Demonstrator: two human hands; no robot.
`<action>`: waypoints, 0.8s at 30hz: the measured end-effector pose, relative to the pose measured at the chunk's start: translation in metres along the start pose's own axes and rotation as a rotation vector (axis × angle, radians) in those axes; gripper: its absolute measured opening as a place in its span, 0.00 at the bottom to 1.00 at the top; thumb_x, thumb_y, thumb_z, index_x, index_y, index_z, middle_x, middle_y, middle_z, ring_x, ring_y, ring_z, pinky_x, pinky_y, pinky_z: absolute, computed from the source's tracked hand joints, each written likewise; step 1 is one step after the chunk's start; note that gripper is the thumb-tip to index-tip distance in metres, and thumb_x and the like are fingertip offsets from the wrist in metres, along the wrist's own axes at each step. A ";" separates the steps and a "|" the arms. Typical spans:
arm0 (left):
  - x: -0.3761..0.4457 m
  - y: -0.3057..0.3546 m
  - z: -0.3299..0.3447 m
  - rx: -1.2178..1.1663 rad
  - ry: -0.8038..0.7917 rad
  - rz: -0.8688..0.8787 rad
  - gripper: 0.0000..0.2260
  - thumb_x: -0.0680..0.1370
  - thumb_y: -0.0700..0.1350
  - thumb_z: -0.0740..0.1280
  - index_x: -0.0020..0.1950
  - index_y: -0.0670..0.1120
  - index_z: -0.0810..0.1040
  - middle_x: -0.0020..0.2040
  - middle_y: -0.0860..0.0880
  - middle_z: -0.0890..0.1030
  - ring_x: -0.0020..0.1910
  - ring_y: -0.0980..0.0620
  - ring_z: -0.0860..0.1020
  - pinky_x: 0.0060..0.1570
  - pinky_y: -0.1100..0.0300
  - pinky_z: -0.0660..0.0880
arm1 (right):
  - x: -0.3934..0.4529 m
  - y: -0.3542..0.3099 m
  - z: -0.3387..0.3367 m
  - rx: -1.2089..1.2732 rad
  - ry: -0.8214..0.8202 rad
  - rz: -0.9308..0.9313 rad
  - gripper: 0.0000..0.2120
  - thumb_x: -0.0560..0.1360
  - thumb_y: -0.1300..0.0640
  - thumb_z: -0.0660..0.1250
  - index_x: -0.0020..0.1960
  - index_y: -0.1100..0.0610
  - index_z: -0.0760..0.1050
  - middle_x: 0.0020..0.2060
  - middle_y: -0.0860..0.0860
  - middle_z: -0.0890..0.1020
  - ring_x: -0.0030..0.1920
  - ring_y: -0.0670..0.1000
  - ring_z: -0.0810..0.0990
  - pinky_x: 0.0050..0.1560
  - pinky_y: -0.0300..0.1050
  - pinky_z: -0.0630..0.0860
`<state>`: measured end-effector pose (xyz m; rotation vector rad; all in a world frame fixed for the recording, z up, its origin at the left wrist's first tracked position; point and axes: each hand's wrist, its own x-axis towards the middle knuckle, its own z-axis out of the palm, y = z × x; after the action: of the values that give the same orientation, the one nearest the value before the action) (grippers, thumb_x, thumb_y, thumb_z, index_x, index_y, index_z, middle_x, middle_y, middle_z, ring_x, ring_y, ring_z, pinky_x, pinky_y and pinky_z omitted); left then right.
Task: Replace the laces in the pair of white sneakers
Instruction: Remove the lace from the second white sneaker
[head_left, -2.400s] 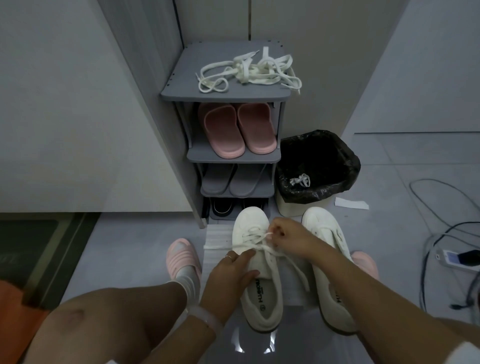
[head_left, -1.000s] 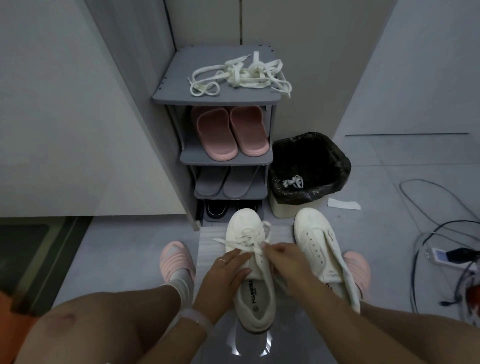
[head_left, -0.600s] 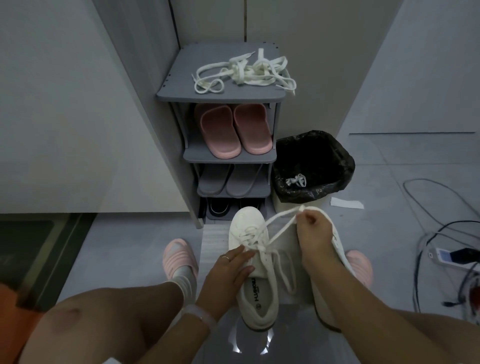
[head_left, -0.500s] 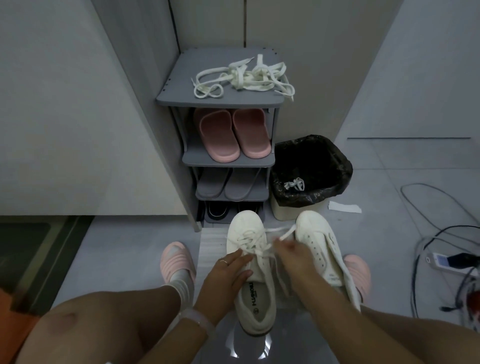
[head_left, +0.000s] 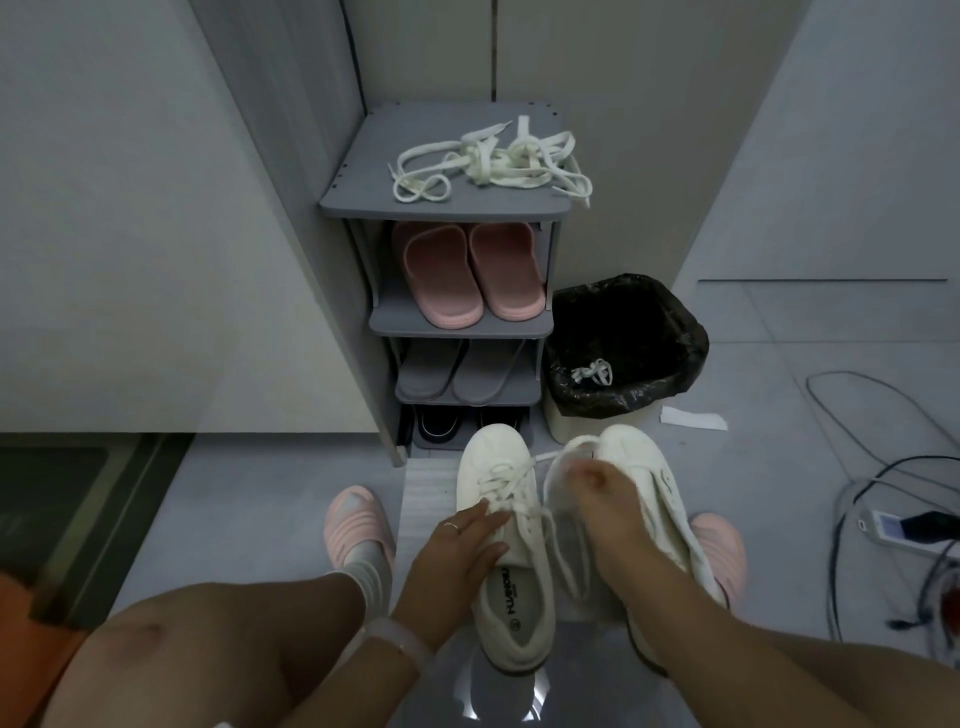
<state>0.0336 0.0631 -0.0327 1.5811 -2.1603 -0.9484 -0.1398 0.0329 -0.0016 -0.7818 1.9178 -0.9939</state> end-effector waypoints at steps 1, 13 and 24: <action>0.000 0.000 0.000 -0.010 0.003 0.001 0.18 0.79 0.50 0.60 0.70 0.55 0.66 0.72 0.54 0.63 0.70 0.58 0.62 0.60 0.83 0.48 | -0.006 0.007 0.004 -0.029 -0.073 0.051 0.06 0.77 0.57 0.61 0.48 0.56 0.77 0.43 0.52 0.77 0.44 0.51 0.75 0.45 0.41 0.71; 0.045 0.008 -0.017 -0.001 0.063 -0.095 0.08 0.77 0.40 0.64 0.55 0.41 0.78 0.52 0.44 0.76 0.48 0.50 0.75 0.47 0.68 0.66 | -0.040 0.029 0.018 -0.508 -0.249 -0.382 0.15 0.75 0.49 0.65 0.59 0.52 0.67 0.51 0.46 0.69 0.53 0.47 0.71 0.50 0.40 0.71; 0.052 0.019 -0.025 0.361 -0.161 0.100 0.12 0.80 0.44 0.56 0.56 0.42 0.76 0.57 0.45 0.73 0.55 0.47 0.73 0.55 0.58 0.68 | -0.043 0.033 0.015 -0.663 -0.266 -0.390 0.11 0.75 0.55 0.62 0.52 0.53 0.61 0.51 0.50 0.70 0.50 0.51 0.72 0.44 0.42 0.69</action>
<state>0.0169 0.0101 -0.0087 1.5738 -2.6148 -0.7047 -0.1114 0.0782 -0.0192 -1.6267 1.8975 -0.4099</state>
